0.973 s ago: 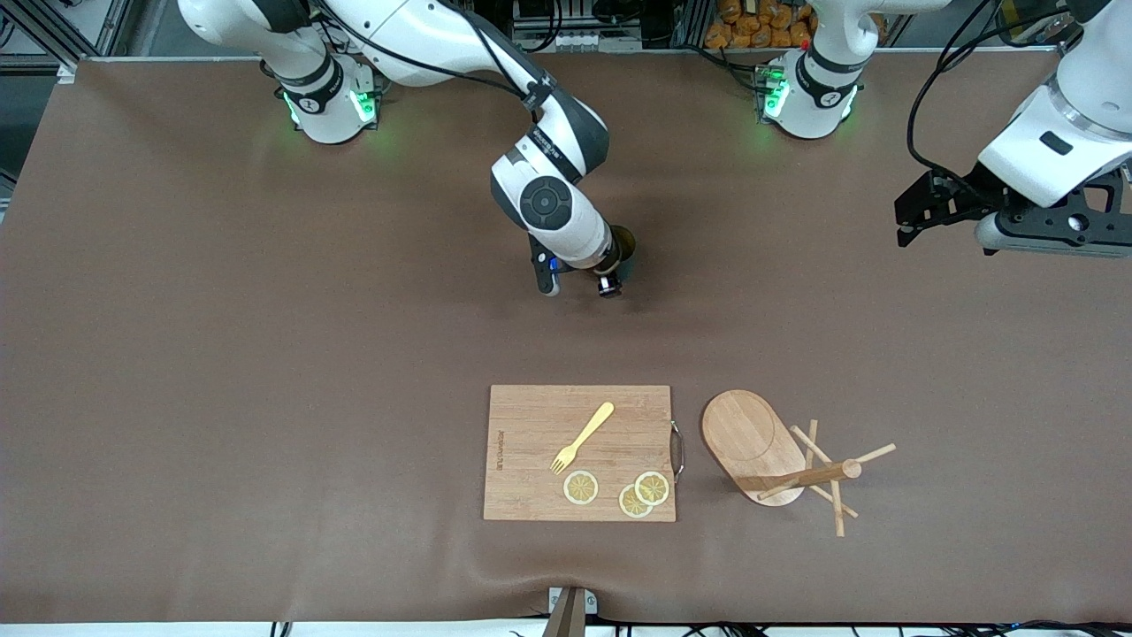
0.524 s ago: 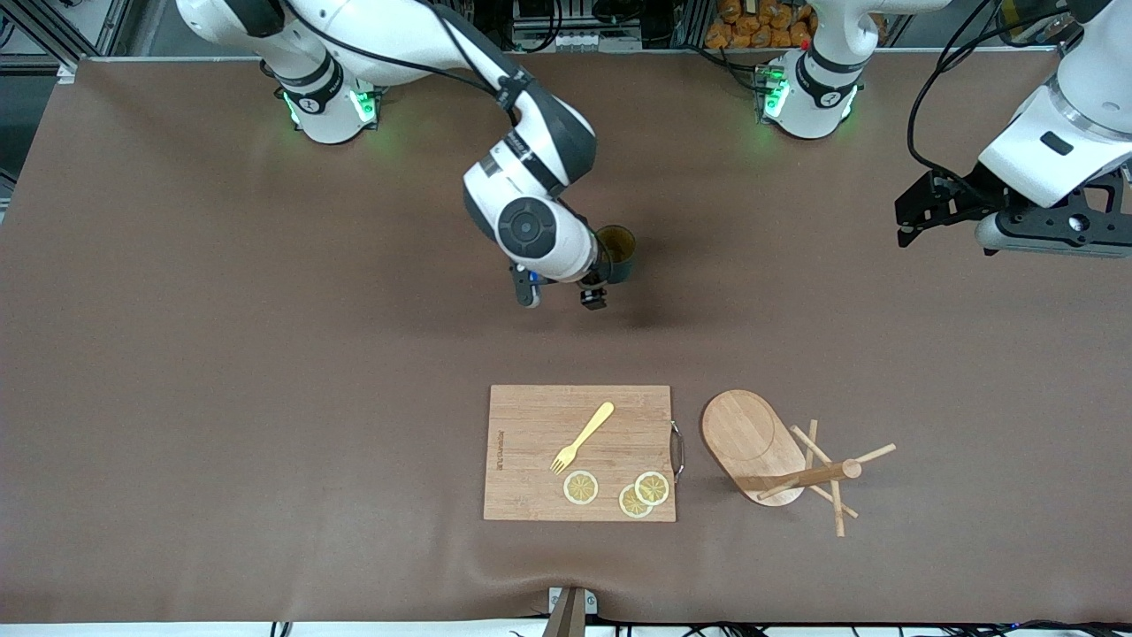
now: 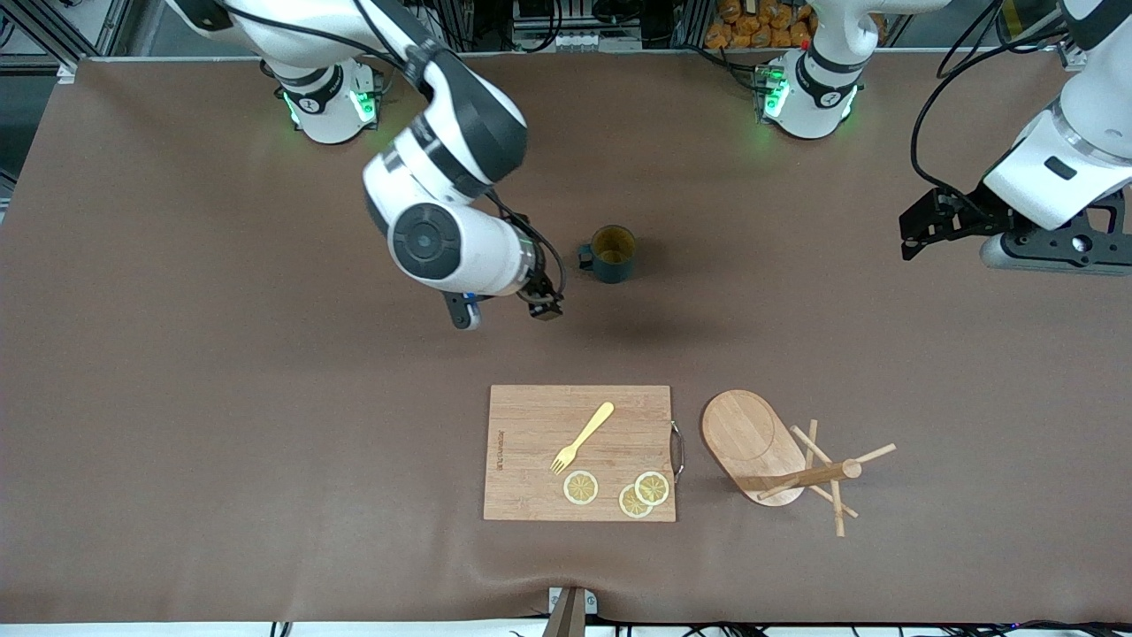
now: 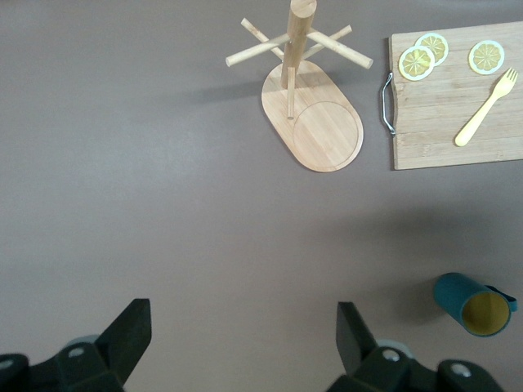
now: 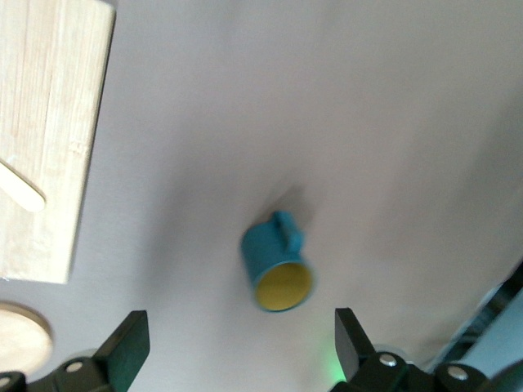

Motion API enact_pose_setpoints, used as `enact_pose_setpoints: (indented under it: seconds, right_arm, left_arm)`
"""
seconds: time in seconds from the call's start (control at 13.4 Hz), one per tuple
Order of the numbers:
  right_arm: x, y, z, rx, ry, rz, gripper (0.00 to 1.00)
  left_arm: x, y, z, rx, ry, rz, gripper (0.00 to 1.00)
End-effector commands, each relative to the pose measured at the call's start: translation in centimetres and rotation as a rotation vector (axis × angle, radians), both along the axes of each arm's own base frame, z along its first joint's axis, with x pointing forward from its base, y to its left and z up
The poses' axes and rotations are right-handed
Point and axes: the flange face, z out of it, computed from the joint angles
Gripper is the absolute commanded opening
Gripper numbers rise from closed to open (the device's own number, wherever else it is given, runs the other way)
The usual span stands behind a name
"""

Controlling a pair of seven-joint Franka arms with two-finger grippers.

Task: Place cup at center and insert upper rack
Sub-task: 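Open the right gripper and withdraw while the left gripper reaches toward the mug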

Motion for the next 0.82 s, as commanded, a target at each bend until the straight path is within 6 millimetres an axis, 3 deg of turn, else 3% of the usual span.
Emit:
enact_pose_setpoints:
  seconds: [0.0,0.22,0.45,0.75]
  right_arm:
    - [1.4,-6.8,3.0,0.058,-0.008,0.200,1.00]
    - [3.5,-14.6,4.9,0.085,-0.045,0.358,1.00]
    - [5.2,-22.4,5.5,0.108,-0.089,0.496,1.00]
    - [7.2,-32.3,4.9,0.145,-0.144,0.713,1.00]
  left_arm:
    - [-0.1,-0.5,0.6,-0.008,-0.009,0.007,1.00]
    - [-0.5,-2.3,0.5,-0.024,-0.002,0.110,1.00]
    - [-1.9,-9.1,-0.5,-0.044,0.023,0.142,1.00]
    - [-5.0,-20.8,-3.0,-0.045,0.063,0.173,1.00]
